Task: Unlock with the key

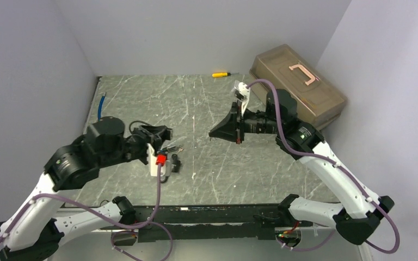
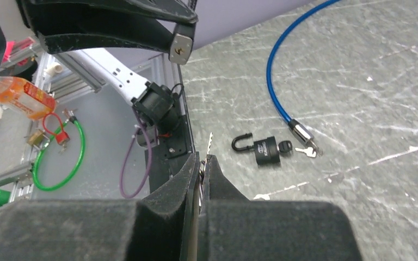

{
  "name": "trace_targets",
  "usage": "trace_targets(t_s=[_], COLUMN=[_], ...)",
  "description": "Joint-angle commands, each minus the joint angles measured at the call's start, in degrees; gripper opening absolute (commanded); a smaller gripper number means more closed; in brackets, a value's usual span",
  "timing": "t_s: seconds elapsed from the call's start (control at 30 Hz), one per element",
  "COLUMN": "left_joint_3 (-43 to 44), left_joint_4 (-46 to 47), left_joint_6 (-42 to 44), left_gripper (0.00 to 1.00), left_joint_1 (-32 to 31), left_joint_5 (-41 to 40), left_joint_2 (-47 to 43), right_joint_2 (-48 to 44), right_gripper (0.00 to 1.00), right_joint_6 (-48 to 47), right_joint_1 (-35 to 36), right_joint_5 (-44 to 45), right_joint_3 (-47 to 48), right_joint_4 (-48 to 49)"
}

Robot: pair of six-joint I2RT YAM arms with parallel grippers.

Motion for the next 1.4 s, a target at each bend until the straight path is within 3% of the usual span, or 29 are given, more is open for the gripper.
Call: trace_targets(t_s=[0.0,0.17,0.43,0.83,1.37], left_joint_3=[6.19,8.7,2.47,1.22,0.79], left_joint_4=[-3.18,-1.97,0.85,4.62,4.53], left_joint_6=[11.99,11.4,14.58,14.37,14.42], left_gripper=[0.0,0.0,0.0,0.0,0.0], left_joint_1=[-0.18,-0.16,-0.14,-0.26,-0.27], left_joint_5=[-8.04,-8.65,-8.33,-2.49,-1.7], left_joint_2=[0.14,1.66,-2.03,-3.35,-3.69], right_joint_2=[5.22,10.68,15.71,15.38,15.98], right_gripper=[0.0,0.0,0.0,0.0,0.0], right_joint_6=[-0.57,-1.14,-3.35,1.7,4.74], right_joint_1=[3.27,7.7,13.48,13.84,13.83], right_joint_5=[-0.79,3.32,7.87,8.27,6.28], right_joint_3=[8.69,12.21,18.17,16.59,16.26], right_joint_4=[-1.77,-2.36,-5.74,0.84,5.49])
